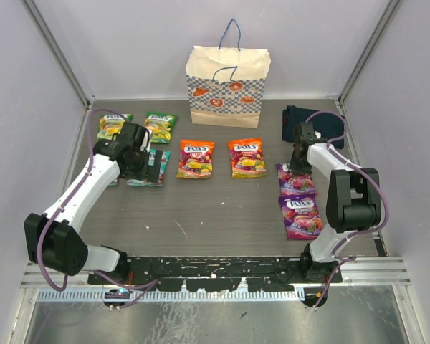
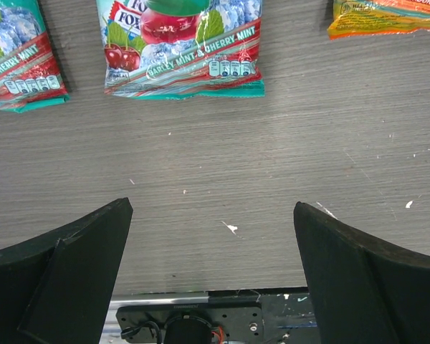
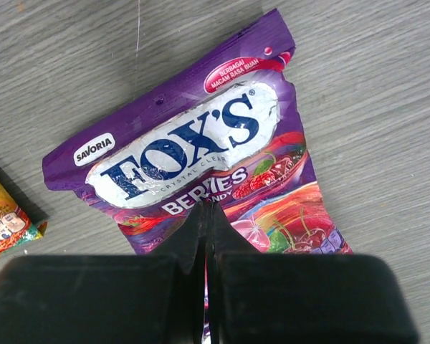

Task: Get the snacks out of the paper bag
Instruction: Pick up the snack from the center of the board, then place the snack at the center of the board, then move the snack to the center of the board.

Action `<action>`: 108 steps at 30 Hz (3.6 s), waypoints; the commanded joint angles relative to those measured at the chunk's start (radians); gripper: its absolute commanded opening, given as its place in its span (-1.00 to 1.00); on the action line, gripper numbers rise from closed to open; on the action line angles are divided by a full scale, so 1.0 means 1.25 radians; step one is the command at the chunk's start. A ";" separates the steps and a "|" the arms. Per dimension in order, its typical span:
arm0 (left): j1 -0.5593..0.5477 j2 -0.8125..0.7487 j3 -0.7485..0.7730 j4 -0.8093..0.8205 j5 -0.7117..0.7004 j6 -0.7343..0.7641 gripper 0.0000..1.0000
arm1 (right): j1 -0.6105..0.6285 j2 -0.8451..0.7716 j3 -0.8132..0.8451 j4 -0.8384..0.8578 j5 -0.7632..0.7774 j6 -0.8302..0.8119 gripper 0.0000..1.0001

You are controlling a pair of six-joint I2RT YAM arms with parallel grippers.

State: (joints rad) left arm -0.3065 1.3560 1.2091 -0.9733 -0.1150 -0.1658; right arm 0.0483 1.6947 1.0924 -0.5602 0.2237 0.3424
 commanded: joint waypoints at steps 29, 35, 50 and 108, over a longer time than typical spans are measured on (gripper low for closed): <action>0.028 -0.014 0.062 0.018 0.083 -0.043 0.96 | 0.515 -0.208 0.215 -0.374 -0.013 0.707 -0.99; 0.045 -0.037 0.064 0.001 0.080 -0.045 0.96 | 0.673 -0.001 0.366 -0.360 0.025 0.898 -0.99; 0.075 -0.147 -0.026 -0.040 0.062 -0.034 0.96 | 0.799 0.311 0.701 -0.470 0.042 1.010 -0.98; -0.288 0.119 -0.278 0.407 0.082 -0.307 0.86 | 0.109 -0.370 -0.455 -0.031 -0.120 0.546 1.00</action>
State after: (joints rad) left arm -0.6449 1.5482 0.9134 -0.4667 -0.0364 -0.4870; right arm 0.0822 1.2034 0.5941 -0.6678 0.1387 0.8612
